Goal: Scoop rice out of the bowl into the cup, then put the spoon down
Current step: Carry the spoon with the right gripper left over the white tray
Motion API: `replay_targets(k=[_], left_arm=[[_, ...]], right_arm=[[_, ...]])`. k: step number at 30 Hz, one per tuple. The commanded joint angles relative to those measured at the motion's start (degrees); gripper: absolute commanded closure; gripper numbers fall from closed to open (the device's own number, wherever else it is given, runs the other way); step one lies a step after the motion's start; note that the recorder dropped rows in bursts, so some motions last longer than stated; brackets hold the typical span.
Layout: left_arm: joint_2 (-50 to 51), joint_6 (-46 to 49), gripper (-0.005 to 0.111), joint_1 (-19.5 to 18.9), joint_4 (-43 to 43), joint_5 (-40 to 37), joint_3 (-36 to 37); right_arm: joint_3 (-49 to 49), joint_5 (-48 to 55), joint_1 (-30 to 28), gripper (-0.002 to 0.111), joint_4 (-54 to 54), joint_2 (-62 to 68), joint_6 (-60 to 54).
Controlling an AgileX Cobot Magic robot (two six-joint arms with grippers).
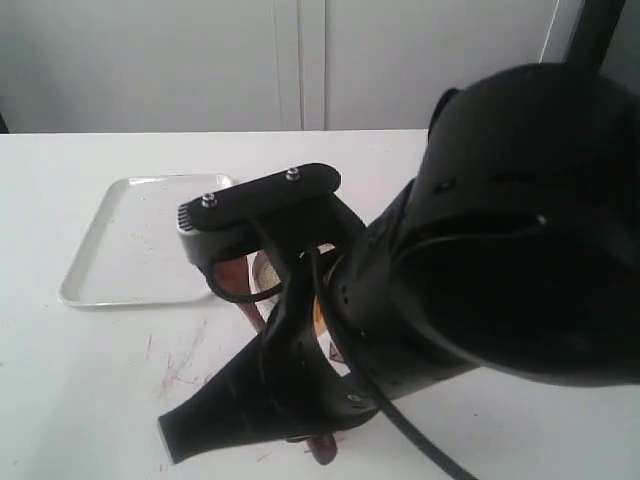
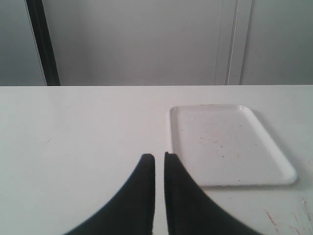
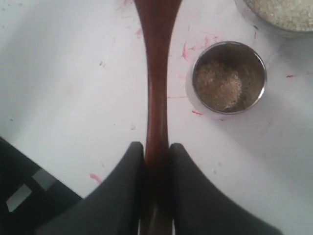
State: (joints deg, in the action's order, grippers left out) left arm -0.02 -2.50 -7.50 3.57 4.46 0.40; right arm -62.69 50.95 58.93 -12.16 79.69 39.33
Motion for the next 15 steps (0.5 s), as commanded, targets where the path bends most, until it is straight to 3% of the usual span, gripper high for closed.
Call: replay_targets(k=[1, 8, 15], left_arm=[[0.02, -0.31, 0.092, 0.24, 0.26, 0.23, -0.4], [0.02, -0.31, 0.092, 0.24, 0.26, 0.23, -0.4], [0.02, -0.31, 0.092, 0.24, 0.26, 0.23, -0.4]], right_arm=[[-0.18, -3.74, -0.42, 0.108, -0.58, -0.09, -0.75], [-1.7, -9.6, -6.06, 0.108, -0.49, 0.47, -0.09], [-15.44, -4.79, -11.41, 0.108, -0.85, 8.93, -1.03]])
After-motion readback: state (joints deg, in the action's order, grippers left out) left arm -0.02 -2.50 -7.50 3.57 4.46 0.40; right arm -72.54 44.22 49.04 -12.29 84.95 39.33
